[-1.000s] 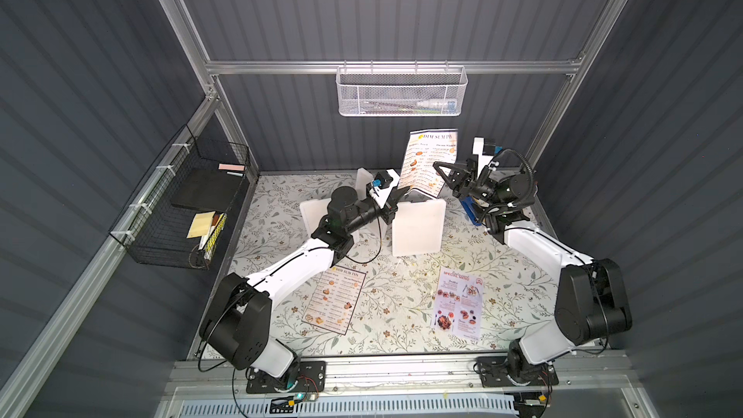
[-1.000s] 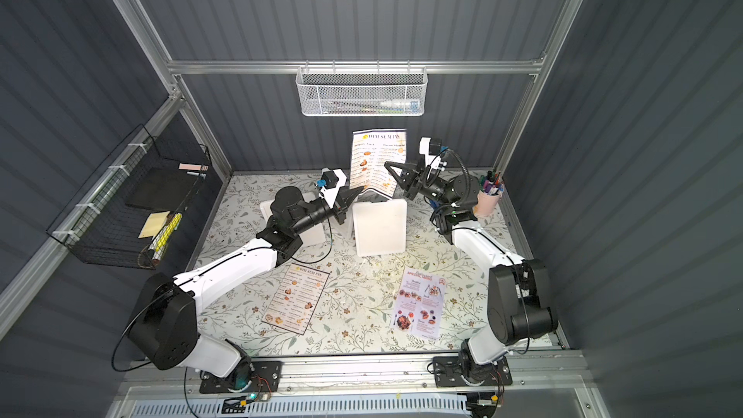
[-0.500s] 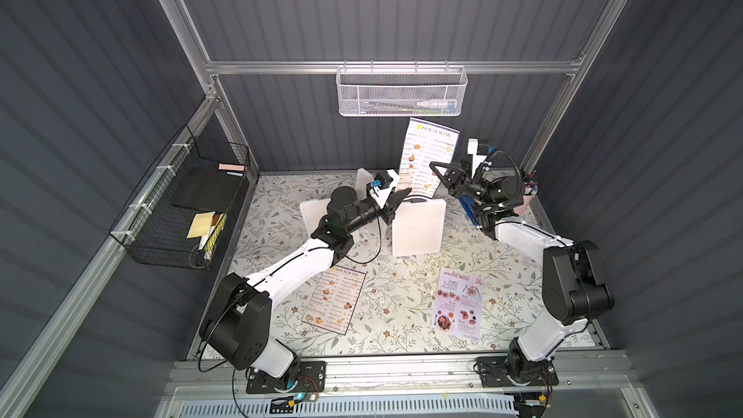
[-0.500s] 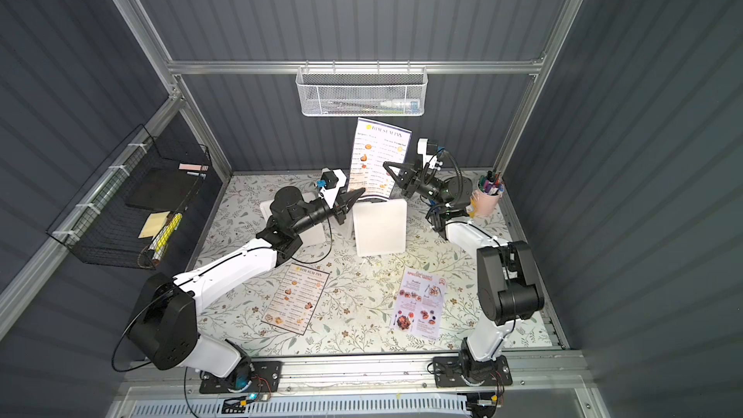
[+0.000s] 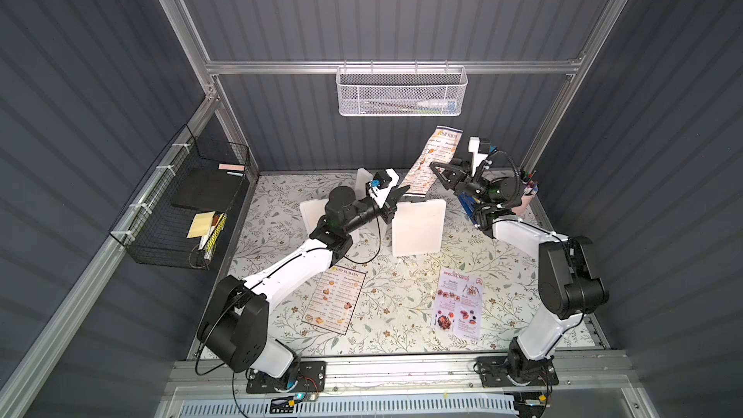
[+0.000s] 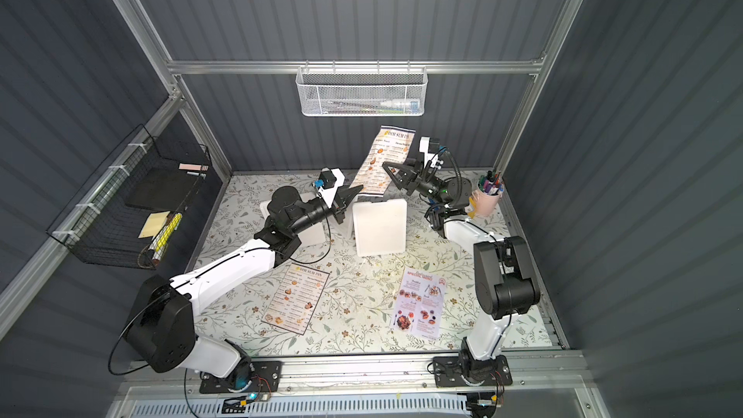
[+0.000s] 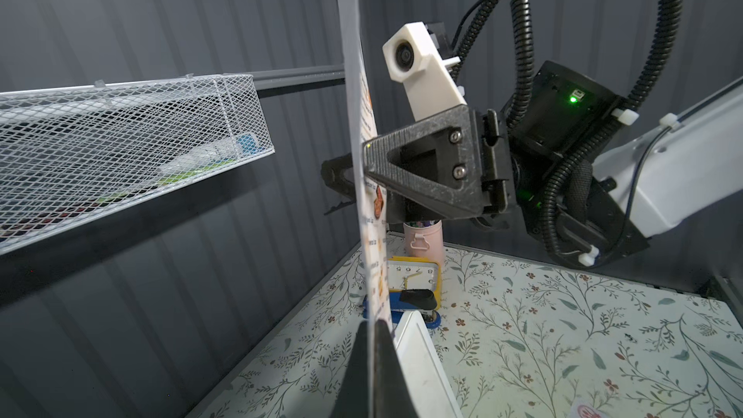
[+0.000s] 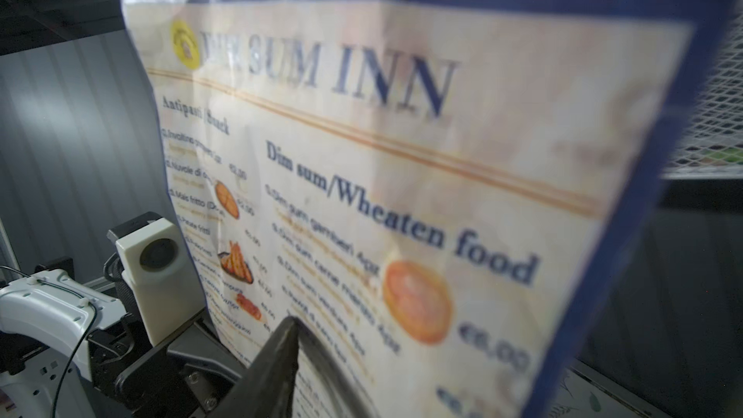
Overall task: Insert the menus into the narrow rack
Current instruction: Insert the menu into the narrow rack.
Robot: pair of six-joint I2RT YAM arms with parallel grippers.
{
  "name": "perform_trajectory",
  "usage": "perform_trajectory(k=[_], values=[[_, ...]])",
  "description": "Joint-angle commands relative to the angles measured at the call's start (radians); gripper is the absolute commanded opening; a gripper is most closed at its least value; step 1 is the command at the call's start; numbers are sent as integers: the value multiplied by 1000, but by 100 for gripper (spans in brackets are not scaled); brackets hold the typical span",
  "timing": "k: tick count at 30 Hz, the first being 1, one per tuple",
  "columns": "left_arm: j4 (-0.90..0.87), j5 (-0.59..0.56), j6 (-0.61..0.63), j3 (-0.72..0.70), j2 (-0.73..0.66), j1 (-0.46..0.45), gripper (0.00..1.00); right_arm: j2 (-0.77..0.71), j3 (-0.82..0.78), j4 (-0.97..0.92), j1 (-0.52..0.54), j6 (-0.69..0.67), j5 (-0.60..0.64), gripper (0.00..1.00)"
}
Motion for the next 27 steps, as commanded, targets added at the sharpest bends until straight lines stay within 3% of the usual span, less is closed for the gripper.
perform_trajectory(k=[1,5,9,17,22,27], values=[[-16,11,27,14,-23,7,0,-9,41,41,-5,29,-20,46],[-24,-4,28,16,-10,7,0,-8,49,41,-5,34,-40,32],[-27,-17,29,20,-5,7,0,-19,40,41,-11,19,-39,28],[-28,-18,30,12,-21,7,0,-16,54,41,-26,34,-39,41],[-23,-26,29,14,-14,7,0,-17,60,42,-26,55,-54,9],[-24,-18,13,30,-4,15,1,-16,55,41,-26,38,-41,0]])
